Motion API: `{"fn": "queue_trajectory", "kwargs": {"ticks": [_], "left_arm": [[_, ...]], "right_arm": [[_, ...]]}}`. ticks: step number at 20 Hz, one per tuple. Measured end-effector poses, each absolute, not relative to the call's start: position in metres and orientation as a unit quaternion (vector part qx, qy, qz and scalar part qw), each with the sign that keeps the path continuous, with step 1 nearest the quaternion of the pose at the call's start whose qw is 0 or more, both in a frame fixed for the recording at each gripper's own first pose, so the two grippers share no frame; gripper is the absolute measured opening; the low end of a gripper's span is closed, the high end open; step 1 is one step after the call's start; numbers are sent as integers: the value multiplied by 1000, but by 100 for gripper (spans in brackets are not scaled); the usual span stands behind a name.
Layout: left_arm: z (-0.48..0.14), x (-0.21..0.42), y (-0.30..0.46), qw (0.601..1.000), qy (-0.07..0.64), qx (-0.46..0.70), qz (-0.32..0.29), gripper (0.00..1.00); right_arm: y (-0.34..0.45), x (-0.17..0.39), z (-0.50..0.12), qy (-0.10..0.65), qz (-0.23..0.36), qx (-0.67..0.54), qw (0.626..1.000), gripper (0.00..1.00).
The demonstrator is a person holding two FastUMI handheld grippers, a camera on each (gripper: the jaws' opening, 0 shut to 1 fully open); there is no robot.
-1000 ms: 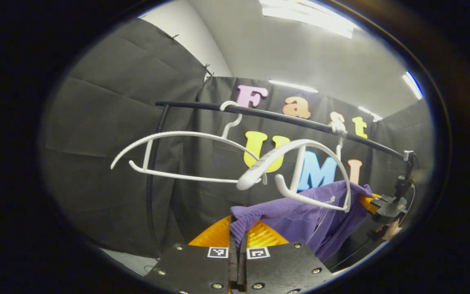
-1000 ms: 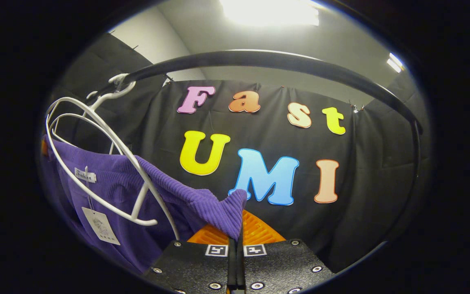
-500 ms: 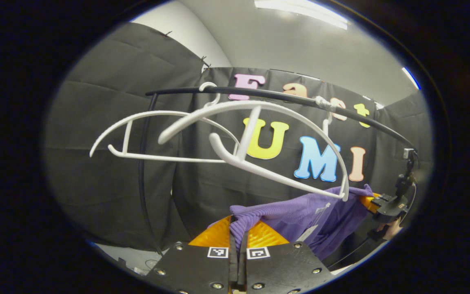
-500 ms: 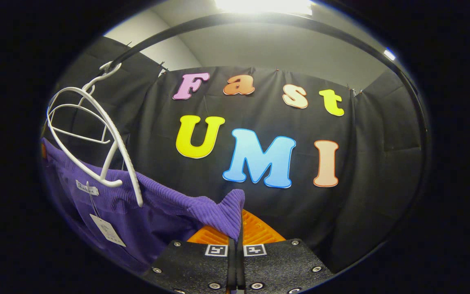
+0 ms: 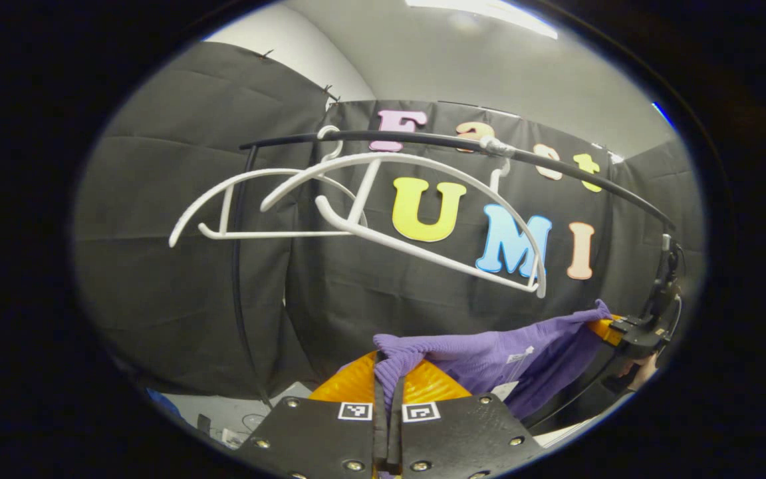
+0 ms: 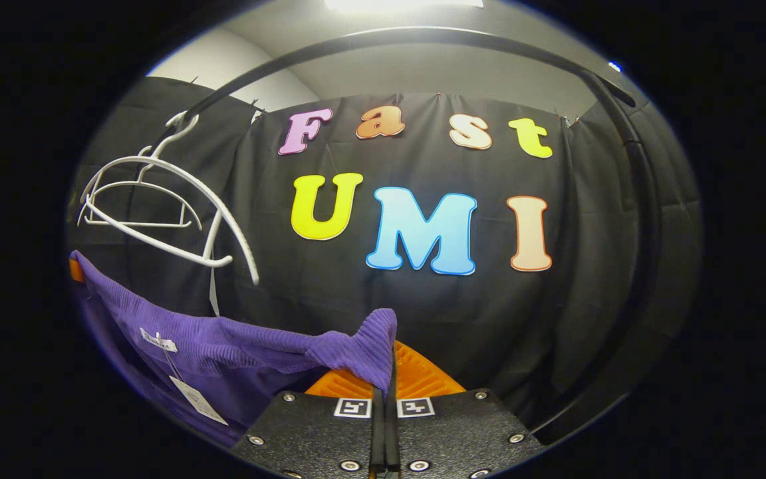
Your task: Grasp the clothes on the hanger with both hands and then place them into the laundry hamper below.
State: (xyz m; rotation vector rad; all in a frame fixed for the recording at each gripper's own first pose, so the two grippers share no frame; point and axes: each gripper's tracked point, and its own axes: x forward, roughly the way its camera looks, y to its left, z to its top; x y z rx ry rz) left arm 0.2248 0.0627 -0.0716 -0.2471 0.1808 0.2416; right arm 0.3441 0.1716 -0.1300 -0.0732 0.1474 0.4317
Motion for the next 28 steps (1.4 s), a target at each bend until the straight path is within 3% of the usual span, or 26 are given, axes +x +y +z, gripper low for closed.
{"fn": "queue_trajectory", "kwargs": {"ticks": [4,5,6,8,9,11,17,21,22,28], "left_arm": [[-81,195,70,978,104,-137,117,1],[-82,188,73,978,107,-139,114,6],[-83,184,77,978,109,-140,111,1],[-87,175,83,981,113,-128,98,1],[-92,169,88,982,118,-115,91,6],[-103,155,95,983,130,-107,70,1],[-140,113,118,981,150,-121,14,1],[-166,81,118,977,172,-127,-19,1],[-174,75,117,975,179,-127,-26,6],[-225,62,85,964,231,-124,-53,1]], "right_arm": [[160,304,-131,97,211,-25,972,0],[158,293,-131,103,207,-22,973,0],[158,282,-132,109,202,-20,973,0],[160,259,-132,120,190,-19,974,0],[162,247,-132,125,183,-19,975,0],[169,221,-130,131,168,-18,977,0],[201,140,-129,150,143,-36,978,0],[213,80,-147,182,132,-36,974,0],[216,65,-156,195,132,-32,971,0],[242,22,-220,294,157,-23,943,0]]}}
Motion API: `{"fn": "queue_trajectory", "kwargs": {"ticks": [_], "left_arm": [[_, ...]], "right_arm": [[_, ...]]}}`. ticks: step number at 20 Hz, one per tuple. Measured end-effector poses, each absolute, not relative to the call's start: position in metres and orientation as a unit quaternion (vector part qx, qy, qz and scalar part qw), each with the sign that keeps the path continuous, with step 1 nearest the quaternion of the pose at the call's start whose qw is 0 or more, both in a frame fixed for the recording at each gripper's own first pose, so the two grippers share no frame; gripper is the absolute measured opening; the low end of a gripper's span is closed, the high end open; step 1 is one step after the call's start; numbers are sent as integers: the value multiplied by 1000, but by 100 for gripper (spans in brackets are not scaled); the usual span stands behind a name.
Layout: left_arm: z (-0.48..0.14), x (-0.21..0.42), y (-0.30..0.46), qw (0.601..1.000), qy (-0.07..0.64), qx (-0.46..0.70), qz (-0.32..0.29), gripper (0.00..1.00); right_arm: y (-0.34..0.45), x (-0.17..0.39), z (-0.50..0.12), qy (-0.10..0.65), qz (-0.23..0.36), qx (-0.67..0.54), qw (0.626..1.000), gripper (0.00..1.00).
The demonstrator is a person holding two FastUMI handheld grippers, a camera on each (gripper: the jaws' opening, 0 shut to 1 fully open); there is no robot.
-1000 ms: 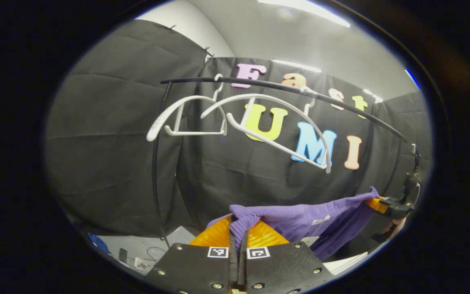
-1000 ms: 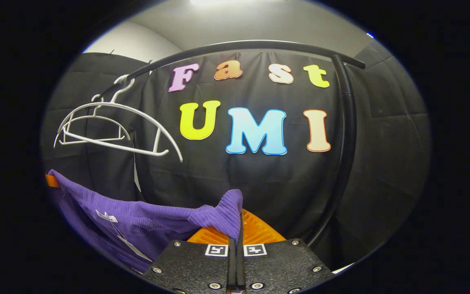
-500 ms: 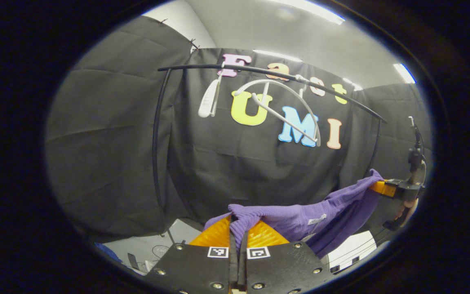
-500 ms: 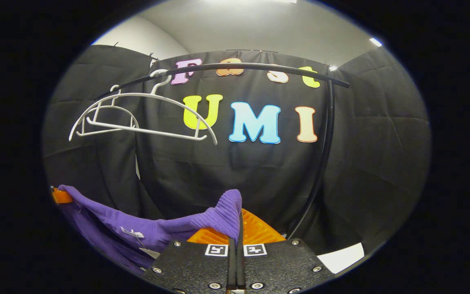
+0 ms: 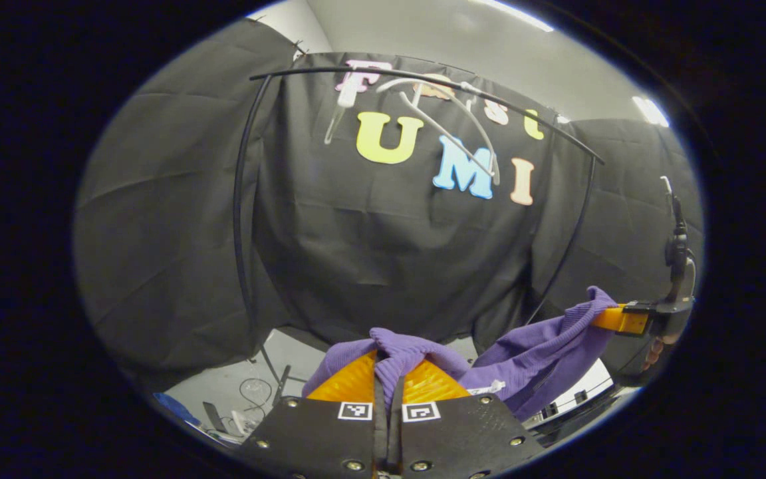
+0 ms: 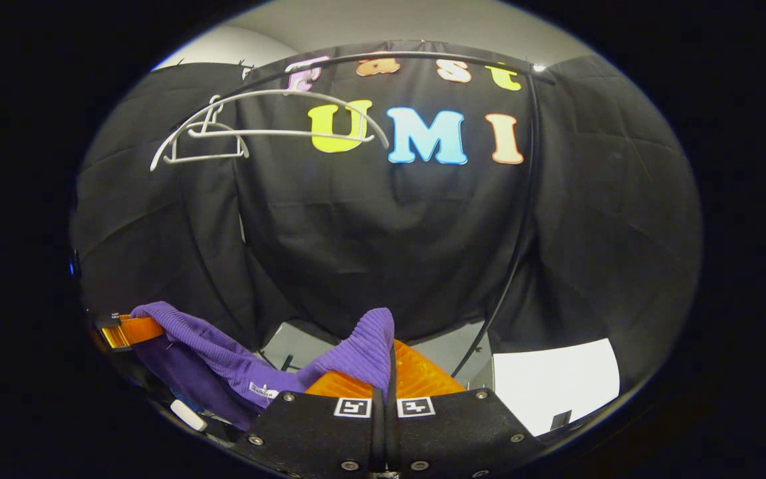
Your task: Grasp the clothes on the hanger with both hands and then place them into the laundry hamper below.
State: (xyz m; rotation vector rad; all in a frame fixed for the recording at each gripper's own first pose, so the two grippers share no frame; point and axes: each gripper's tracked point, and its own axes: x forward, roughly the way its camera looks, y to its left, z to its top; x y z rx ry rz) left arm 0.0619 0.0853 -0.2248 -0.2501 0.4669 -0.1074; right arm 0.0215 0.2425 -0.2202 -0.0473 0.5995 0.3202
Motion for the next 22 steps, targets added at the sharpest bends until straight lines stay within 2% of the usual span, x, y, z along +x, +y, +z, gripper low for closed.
{"fn": "queue_trajectory", "kwargs": {"ticks": [1,2,3,9,15,19,22], "left_arm": [[-233,61,77,961,242,-124,-58,1],[-244,60,67,957,252,-125,-64,6],[-251,60,58,955,260,-125,-72,1],[-300,74,7,937,309,-118,-109,1],[-360,90,-14,927,341,-105,-118,1],[-407,90,-15,918,367,-94,-117,1],[-416,82,-15,913,382,-97,-107,1]], "right_arm": [[245,17,-230,305,164,-27,938,0],[247,13,-239,315,169,-23,934,0],[250,10,-249,326,170,-15,930,0],[246,0,-310,387,150,19,910,0],[228,-12,-382,444,111,42,888,0],[227,-30,-415,470,103,49,875,0],[229,-33,-432,479,104,49,870,0]]}}
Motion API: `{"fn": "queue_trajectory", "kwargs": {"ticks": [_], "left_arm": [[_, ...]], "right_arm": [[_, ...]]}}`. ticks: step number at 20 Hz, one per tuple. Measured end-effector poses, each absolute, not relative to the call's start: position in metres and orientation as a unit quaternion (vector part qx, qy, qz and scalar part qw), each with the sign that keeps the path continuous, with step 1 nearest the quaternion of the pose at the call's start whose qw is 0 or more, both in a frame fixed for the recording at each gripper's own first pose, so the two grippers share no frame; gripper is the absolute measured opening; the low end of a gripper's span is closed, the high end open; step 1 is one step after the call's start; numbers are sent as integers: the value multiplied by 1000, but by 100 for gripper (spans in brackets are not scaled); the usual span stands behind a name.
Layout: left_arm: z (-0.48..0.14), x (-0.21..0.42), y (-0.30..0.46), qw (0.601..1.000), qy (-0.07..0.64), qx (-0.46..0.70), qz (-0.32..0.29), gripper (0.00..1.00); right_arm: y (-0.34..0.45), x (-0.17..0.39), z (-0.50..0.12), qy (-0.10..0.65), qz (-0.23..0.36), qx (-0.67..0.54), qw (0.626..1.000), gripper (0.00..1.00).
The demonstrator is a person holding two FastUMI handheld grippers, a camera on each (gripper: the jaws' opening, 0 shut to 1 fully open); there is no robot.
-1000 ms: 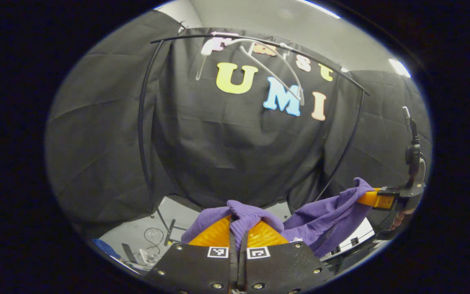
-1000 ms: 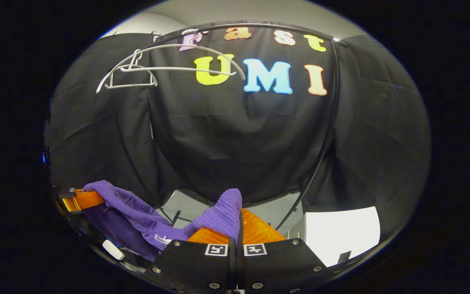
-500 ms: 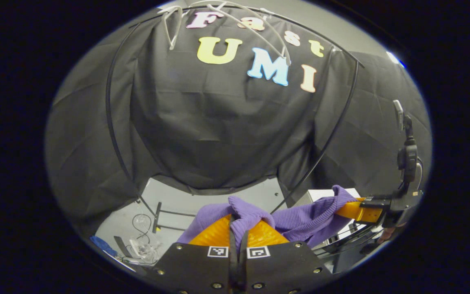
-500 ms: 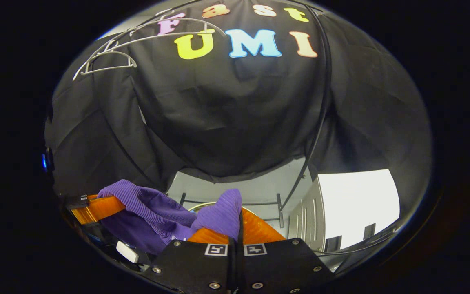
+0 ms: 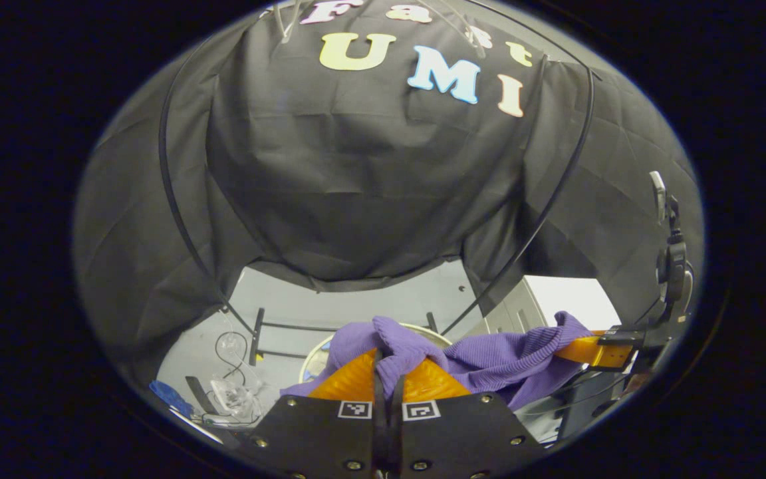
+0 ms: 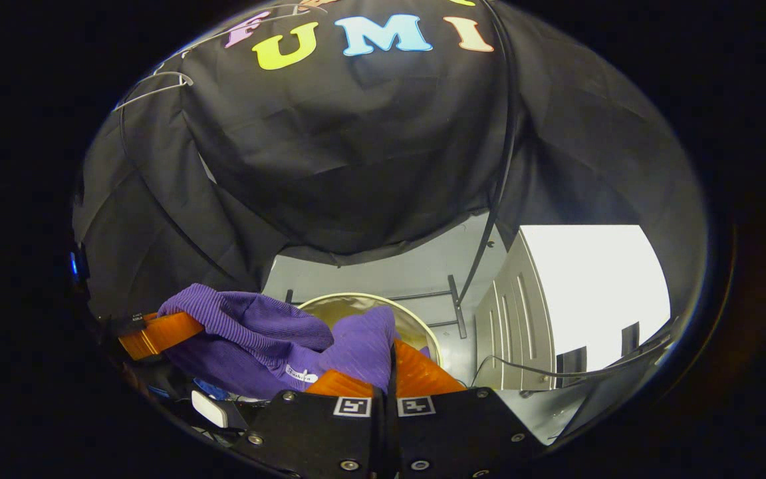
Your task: Grasp the clothes on the hanger with both hands and then place them into the laundry hamper below.
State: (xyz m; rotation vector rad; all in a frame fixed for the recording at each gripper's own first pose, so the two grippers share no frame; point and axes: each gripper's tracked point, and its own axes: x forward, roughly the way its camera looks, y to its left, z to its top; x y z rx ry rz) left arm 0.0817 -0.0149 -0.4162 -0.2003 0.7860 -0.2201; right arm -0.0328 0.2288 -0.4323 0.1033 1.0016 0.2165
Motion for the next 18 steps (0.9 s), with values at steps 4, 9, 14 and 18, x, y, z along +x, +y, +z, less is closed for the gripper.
{"fn": "queue_trajectory", "kwargs": {"ticks": [4,9,14,18], "left_arm": [[-421,78,-13,911,387,-108,-92,1],[-426,75,-5,908,397,-105,-83,2],[-430,71,0,906,405,-89,-81,1],[-431,69,3,904,415,-70,-76,2]], "right_arm": [[233,-33,-431,475,110,50,871,1],[231,-40,-429,478,113,49,870,1],[230,-46,-428,484,117,45,866,2],[237,-52,-426,499,127,51,856,6]]}}
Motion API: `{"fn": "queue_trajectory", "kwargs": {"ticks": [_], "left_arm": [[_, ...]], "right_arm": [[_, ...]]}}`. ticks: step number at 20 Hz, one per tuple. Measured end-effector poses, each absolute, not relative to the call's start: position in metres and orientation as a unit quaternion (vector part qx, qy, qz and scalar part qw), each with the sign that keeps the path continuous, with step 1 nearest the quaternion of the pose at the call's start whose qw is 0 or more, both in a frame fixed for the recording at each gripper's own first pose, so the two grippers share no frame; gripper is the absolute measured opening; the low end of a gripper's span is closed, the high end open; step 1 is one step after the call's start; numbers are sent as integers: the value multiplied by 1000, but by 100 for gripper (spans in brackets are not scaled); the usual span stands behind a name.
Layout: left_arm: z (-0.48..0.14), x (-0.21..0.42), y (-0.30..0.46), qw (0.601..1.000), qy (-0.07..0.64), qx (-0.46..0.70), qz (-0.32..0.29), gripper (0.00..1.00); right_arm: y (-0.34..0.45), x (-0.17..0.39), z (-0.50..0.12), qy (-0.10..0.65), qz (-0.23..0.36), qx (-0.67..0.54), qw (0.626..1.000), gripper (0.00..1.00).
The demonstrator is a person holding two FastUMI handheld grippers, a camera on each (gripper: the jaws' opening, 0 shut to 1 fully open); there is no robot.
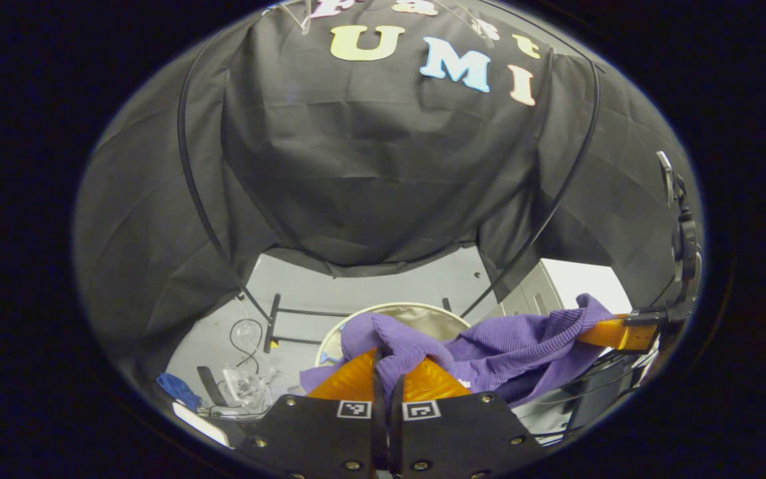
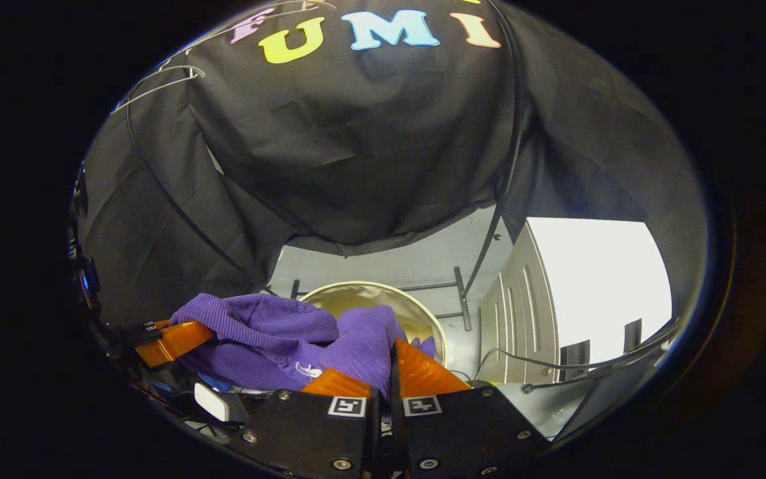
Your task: Grasp the clothes on the hanger with both hands and then place them into the laundry hamper below.
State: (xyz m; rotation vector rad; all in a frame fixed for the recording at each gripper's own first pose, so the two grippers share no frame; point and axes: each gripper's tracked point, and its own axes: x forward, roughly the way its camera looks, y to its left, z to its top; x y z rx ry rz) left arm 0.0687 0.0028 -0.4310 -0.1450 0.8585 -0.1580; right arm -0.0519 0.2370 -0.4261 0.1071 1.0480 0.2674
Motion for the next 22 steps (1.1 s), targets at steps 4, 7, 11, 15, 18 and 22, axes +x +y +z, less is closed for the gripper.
{"fn": "queue_trajectory", "kwargs": {"ticks": [4,7,11,15,18,22], "left_arm": [[-423,62,4,897,429,-82,-71,9],[-415,57,15,897,430,-78,-62,25],[-376,62,35,911,405,-57,-50,79],[-322,59,59,929,367,-47,-29,86],[-279,59,76,945,323,-39,-19,86],[-201,76,100,971,240,-14,-16,92]], "right_arm": [[252,-51,-406,494,147,67,854,21],[254,-44,-385,477,152,66,863,49],[248,-35,-357,448,139,60,881,93],[231,-17,-309,396,125,56,908,96],[214,-2,-268,344,110,50,931,96],[195,23,-201,250,89,44,963,95]]}}
